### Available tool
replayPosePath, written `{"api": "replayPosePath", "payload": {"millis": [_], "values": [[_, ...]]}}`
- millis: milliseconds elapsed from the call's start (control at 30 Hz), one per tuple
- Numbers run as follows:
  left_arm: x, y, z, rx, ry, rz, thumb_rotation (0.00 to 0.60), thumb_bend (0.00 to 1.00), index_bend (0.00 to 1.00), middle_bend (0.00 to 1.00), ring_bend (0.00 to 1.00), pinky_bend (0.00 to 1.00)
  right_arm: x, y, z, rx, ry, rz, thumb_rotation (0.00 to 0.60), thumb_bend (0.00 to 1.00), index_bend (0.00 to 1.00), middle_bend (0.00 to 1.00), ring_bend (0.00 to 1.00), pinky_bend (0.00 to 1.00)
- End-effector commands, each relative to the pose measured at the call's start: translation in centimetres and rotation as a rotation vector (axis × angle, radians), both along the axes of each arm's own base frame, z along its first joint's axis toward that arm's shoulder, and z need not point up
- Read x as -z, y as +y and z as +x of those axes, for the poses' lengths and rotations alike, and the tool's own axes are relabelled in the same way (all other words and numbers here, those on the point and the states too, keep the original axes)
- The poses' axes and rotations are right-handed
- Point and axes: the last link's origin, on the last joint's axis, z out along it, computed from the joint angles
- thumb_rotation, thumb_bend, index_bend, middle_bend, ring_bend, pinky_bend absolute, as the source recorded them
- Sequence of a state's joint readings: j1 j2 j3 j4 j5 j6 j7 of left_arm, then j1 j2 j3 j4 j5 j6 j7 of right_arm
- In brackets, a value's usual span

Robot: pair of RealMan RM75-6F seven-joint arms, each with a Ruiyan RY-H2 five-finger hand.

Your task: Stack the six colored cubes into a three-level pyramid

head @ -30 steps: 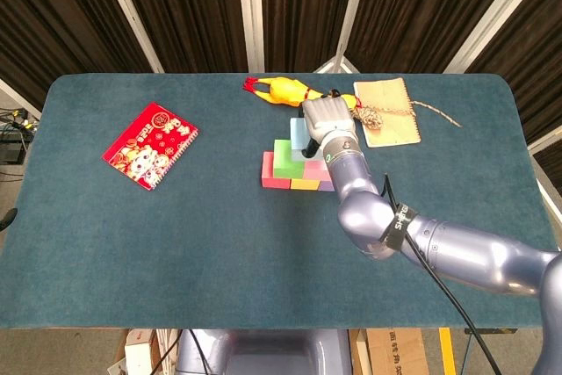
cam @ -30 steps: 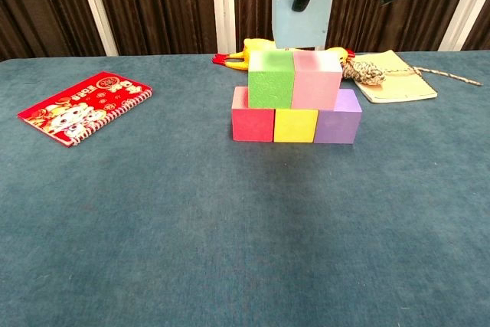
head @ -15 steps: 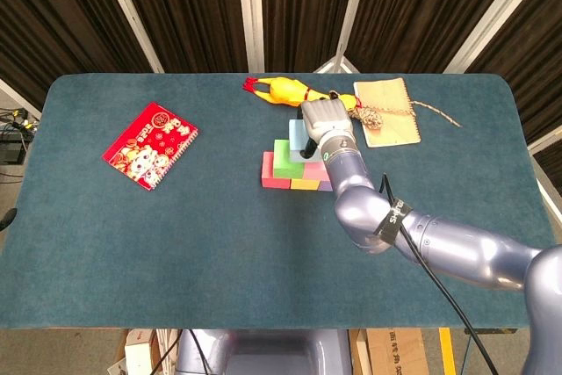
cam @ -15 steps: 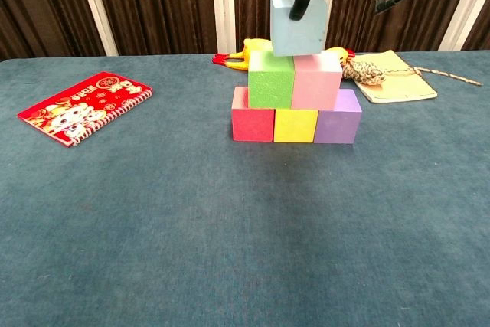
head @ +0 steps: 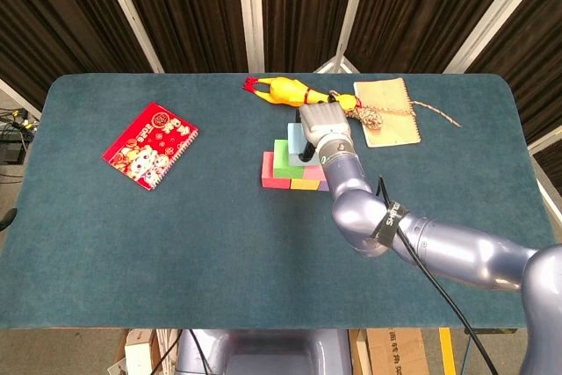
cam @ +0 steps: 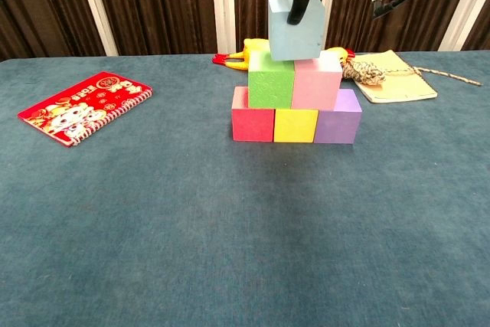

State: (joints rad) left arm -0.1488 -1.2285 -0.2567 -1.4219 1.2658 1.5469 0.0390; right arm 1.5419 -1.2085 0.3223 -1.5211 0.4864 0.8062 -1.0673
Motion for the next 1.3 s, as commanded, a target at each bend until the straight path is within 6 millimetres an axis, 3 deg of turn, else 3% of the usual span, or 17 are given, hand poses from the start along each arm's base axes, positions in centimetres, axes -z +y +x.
{"api": "replayPosePath", "payload": {"millis": [33,1300], "values": [[-0.02,-0.02,-0.01,0.000,0.000,0.000,0.600,0.18,0.20,0.02,0.00,0.03,0.12,0.00,-0.01,0.001,-0.001,0.000,0.600,0.33,0.43,0.40,0.17,0.00],[-0.12,-0.12,-0.10,-0.004,0.002,0.007,0.600,0.18,0.20,0.02,0.00,0.03,1.05,-0.46,-0.93,0.014,-0.006,0.009,0.600,0.33,0.43,0.40,0.17,0.00]]}}
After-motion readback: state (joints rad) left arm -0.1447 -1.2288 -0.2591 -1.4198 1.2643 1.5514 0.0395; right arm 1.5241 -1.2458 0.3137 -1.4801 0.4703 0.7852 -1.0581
